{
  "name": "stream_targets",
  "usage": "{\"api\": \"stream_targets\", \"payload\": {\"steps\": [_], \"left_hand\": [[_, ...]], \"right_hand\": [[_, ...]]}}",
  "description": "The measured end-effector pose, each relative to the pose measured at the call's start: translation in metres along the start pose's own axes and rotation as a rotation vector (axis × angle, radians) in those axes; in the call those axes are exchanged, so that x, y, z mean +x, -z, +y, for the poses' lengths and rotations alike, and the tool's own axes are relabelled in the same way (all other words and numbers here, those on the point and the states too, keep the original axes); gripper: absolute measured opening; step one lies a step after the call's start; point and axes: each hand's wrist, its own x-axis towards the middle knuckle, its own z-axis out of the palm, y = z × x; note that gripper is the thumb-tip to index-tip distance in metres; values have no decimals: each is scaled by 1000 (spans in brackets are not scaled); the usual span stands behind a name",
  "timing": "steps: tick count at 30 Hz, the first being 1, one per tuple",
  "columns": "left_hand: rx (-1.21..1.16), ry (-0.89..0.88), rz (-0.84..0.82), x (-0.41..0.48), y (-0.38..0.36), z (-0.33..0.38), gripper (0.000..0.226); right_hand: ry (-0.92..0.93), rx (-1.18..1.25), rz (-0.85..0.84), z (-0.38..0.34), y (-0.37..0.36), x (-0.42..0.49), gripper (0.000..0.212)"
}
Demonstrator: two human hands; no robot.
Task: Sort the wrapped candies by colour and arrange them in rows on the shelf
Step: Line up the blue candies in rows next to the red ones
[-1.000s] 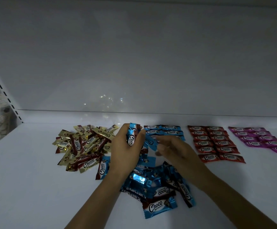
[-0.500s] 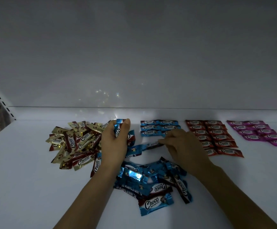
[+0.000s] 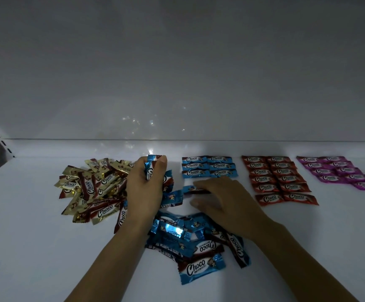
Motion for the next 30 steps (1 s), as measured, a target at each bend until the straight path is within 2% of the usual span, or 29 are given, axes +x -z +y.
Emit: {"api": "stream_targets", "payload": {"steps": [3,6,8,10,12,14,17,19,23,24,25,26,28,30], "left_hand": [[16,-9,9,-1,-1,1,18],[35,-25,-6,-1,-1,1,20],[22,-22,-7,-1,0,1,19],[-2,-20,3,0,2,1,17],[-6,-17,16,1,4,1,16],[-17,-13,37,2,4,0,16],[-27,-13,45,3,1,-1,15],[-2,-31,32,2,-1,-1,16],[69,-73,6,2,-2,-4,18],[71,-75,4,2,-3,-4,20],[70,-68,2,2,-3,-4,22],[64,-57,-5,2,-3,-4,23],[47,-47,-4,2,-1,-5,21],[35,-38,6,3,0,-6,19]], "right_hand": [[16,-159,-35,-4,-1,7,73],[1,-293,-148,-15,0,20,56],[42,-217,-172,-22,3,29,42],[87,-21,-160,-25,1,34,22],[119,98,-104,-21,-5,35,9],[104,117,-23,-12,-11,32,3],[91,43,26,0,-13,27,23],[48,51,70,-1,-8,24,28],[-28,-176,-8,-19,-3,23,75],[-45,-223,-20,-22,-4,24,79],[-49,-239,-7,-23,-5,25,76],[-53,-237,19,-23,-7,26,63],[-40,-199,62,-18,-9,26,29],[-23,-161,98,-11,-11,25,19]]}}
